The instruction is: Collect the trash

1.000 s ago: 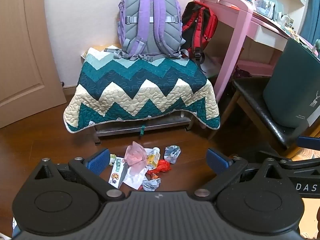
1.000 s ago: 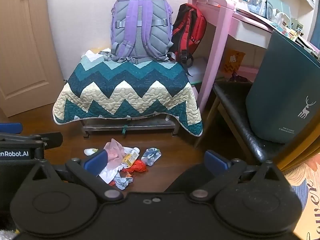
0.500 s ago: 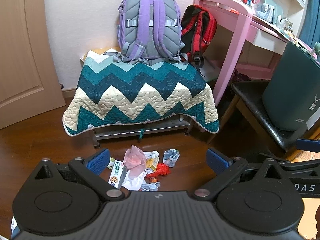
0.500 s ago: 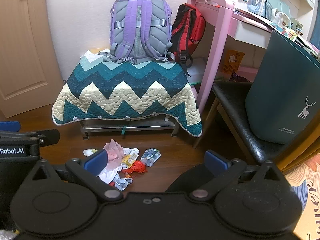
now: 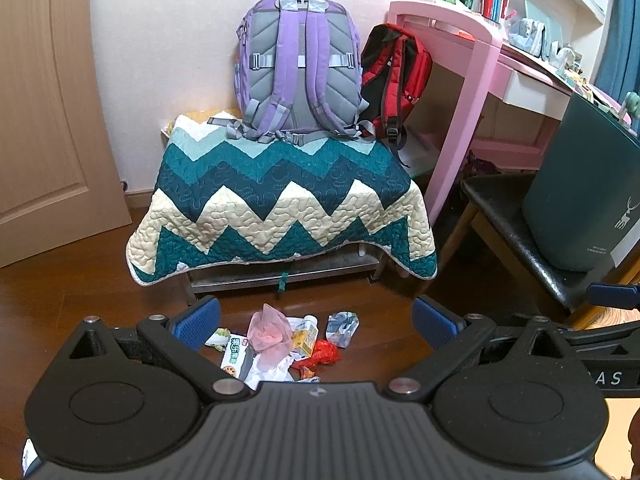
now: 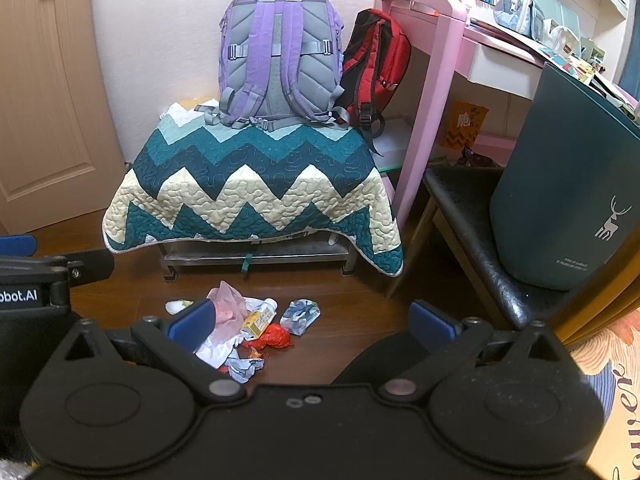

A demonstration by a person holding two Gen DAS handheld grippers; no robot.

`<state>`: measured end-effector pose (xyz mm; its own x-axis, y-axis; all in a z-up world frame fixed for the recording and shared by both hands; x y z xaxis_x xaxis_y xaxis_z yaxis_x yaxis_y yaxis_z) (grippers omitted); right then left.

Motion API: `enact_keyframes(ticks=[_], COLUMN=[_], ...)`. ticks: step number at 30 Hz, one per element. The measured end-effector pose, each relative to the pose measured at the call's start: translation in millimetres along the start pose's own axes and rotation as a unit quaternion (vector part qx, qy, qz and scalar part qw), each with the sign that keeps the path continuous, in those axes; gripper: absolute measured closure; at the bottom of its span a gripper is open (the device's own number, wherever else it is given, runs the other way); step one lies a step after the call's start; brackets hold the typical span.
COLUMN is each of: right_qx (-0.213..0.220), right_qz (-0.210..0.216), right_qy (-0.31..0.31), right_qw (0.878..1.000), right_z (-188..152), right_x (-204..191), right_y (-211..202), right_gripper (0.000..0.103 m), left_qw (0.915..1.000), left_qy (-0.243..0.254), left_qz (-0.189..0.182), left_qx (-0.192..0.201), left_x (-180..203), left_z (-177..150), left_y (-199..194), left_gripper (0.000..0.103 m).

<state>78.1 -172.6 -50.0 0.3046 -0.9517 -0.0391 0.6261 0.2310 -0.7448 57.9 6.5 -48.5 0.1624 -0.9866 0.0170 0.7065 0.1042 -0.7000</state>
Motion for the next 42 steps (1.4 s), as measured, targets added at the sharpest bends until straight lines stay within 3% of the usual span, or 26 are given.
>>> enact_keyframes(ticks=[30,42], right_qx=[0.037,0.037], right_qz=[0.007,0.018], right_qy=[0.001,-0.024], right_qw=[0.999,0.999], right_z=[1,13], right_x=[-2,-14], right_y=[-11,2], right_gripper=[0.001,0.001], left_qw=[0.9977,0.9984], left_qy=[0.01,0.004], left_qz=[0.008,0.001], left_qx=[0.067,0.056], left_x=[-1,-8], left_z=[9,10], left_y=[-21,-8], left_gripper=[0.0,0.0])
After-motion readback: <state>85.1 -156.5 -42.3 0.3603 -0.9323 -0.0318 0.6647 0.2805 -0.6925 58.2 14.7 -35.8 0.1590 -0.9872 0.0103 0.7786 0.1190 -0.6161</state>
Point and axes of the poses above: each gripper's, at about its wrist camera, not at the fingertips, and y roughly the way its jaws point, x to its right, z to its top, the point moved 8 cm from there along y, roughly the way its jaws point, and after that the axes turned 6 degrees about z, right-handed, at the moved point
